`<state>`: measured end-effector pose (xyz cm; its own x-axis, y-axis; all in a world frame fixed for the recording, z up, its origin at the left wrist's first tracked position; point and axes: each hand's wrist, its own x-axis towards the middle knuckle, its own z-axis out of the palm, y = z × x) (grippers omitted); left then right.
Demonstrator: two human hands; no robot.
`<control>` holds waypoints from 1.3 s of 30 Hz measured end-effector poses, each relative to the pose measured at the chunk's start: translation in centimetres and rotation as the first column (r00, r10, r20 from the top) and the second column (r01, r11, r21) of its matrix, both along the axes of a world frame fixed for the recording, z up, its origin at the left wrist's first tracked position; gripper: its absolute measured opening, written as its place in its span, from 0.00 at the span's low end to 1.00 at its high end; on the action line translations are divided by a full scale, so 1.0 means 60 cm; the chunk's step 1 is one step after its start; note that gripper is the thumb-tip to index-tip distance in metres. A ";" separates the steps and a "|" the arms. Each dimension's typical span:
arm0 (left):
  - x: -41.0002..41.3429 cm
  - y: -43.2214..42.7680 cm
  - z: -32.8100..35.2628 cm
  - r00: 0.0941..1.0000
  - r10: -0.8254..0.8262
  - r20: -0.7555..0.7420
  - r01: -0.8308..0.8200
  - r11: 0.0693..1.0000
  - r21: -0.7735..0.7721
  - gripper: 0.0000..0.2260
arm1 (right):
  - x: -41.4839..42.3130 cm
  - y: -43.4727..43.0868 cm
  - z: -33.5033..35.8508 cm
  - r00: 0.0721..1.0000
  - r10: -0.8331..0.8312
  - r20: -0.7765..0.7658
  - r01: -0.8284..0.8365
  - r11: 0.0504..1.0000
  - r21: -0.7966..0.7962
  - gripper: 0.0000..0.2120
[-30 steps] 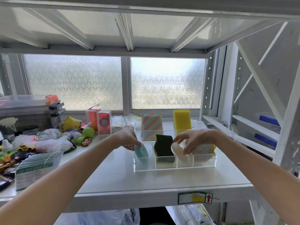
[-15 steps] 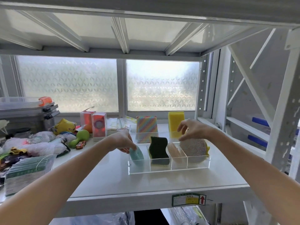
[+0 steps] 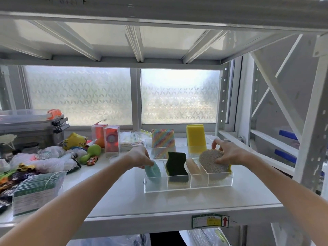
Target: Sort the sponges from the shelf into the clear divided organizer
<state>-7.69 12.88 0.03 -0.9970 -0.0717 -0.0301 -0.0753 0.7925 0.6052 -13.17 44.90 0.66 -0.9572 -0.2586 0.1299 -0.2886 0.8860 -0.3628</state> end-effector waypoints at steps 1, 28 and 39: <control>0.002 0.003 -0.001 1.000 0.013 -0.007 -0.013 1.000 -0.010 0.15 | 0.003 0.002 -0.005 1.000 -0.006 0.017 0.007 1.000 -0.020 0.20; 0.053 0.014 -0.025 0.996 0.090 0.019 -0.091 0.992 0.084 0.15 | 0.051 0.001 -0.063 0.991 -0.070 -0.116 0.039 0.967 -0.253 0.21; 0.062 0.004 -0.023 0.996 0.043 0.077 -0.058 0.978 0.201 0.17 | 0.057 0.007 -0.066 0.998 -0.050 -0.046 0.031 0.938 -0.345 0.26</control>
